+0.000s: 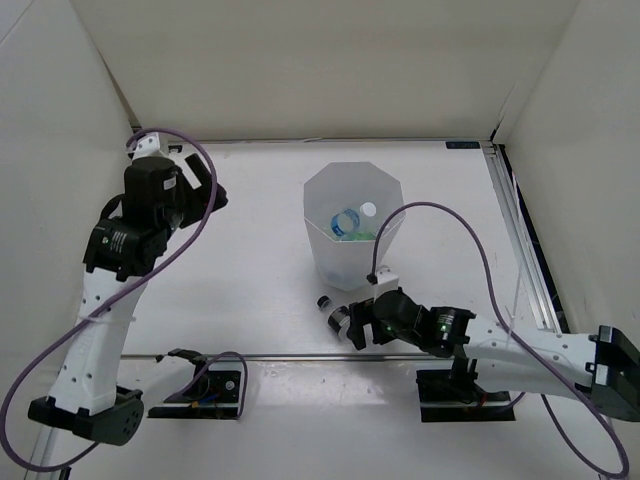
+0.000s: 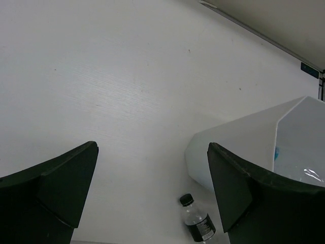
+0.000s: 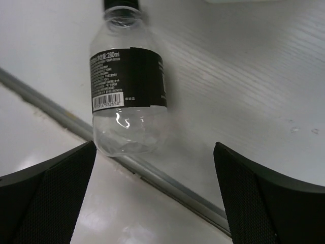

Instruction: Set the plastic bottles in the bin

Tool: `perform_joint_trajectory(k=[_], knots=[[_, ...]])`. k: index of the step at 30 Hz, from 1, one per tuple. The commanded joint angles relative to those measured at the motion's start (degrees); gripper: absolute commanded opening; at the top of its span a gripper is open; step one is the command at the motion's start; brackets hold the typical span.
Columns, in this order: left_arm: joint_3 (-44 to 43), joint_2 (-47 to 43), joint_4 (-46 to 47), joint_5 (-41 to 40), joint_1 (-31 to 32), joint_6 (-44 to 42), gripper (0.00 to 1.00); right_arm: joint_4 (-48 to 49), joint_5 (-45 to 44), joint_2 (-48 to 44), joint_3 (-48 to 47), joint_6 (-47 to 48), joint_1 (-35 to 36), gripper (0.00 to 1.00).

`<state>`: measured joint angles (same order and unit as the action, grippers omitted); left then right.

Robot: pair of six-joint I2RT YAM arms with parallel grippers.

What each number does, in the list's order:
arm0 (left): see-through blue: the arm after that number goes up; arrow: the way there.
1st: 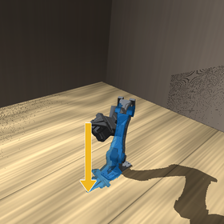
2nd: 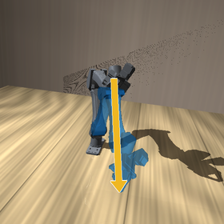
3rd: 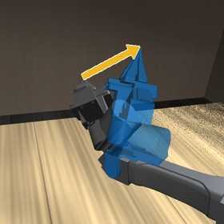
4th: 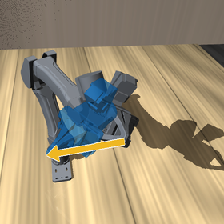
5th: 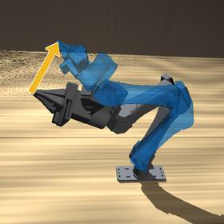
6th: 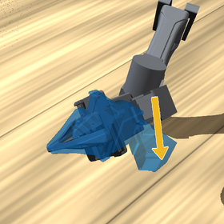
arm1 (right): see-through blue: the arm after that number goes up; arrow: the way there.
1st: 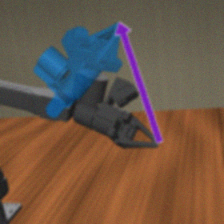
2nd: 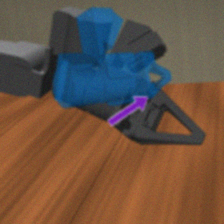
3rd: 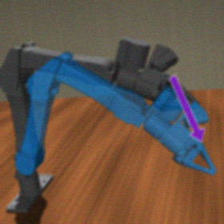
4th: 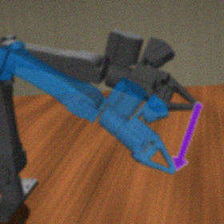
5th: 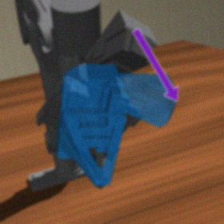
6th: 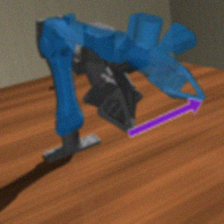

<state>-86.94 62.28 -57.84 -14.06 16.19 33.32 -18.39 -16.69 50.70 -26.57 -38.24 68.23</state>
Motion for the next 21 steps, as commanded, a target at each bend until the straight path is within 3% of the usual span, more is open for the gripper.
perform_joint_trajectory(k=[1, 14, 21], knots=[[1.50, -4.09, -2.79, 1.23, -0.28, -0.98, 1.00, 3.79, -9.06, 3.25, -2.87, -4.82, 1.03, 1.00], [5.72, -10.51, -5.79, 1.76, -0.28, -0.98, 1.00, 12.75, -6.26, 15.48, -7.62, 0.43, 1.56, 1.00], [6.25, -11.56, -7.02, 1.23, -0.28, -0.98, 1.00, 12.77, -5.02, 22.60, -9.12, 0.28, 1.03, 0.91]])
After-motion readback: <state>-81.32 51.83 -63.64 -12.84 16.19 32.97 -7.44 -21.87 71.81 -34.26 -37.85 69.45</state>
